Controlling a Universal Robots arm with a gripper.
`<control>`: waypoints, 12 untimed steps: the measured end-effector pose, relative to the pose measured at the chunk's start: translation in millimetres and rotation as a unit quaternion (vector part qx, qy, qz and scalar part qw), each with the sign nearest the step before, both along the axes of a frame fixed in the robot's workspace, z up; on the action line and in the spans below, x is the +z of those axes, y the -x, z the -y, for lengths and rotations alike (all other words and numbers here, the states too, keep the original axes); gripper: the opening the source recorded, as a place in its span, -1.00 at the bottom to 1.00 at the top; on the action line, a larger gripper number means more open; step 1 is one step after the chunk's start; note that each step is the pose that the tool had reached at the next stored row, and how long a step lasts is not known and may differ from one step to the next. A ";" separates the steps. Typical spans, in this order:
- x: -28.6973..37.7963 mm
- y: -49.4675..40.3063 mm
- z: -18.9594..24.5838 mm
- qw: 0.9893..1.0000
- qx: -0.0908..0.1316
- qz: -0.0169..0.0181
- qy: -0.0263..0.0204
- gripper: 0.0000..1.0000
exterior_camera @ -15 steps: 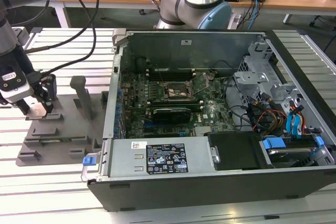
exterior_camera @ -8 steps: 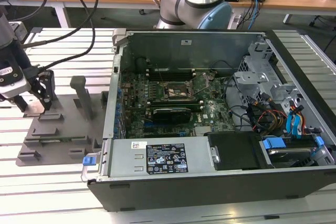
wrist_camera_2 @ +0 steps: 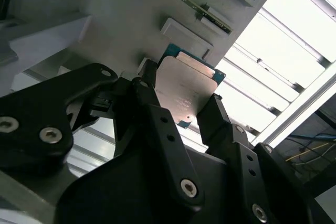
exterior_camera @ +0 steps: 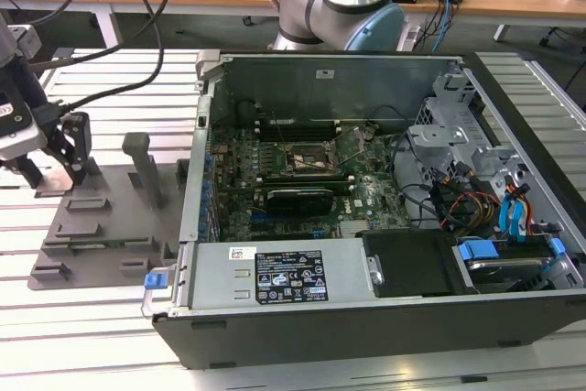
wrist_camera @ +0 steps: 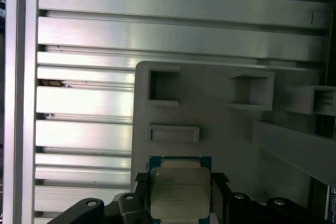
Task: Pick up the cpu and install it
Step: 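Pick up the cpu and move it towards the insertion slot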
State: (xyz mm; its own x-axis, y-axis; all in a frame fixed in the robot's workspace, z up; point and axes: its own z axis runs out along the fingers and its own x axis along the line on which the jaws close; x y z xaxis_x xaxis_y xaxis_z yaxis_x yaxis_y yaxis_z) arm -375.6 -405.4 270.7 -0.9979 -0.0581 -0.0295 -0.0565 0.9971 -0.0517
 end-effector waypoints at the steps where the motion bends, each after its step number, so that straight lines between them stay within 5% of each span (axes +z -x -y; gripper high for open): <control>1: 1.7 0.0 0.0 1.000 0.000 0.000 0.000 0.10; 12: 23.4 0.0 -0.1 1.000 0.000 0.000 0.000 0.10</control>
State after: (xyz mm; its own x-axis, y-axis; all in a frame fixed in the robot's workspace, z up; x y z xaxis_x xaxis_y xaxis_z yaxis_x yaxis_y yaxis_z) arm -375.6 -405.3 294.2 -0.9979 -0.0581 -0.0294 -0.0565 0.9971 -0.0517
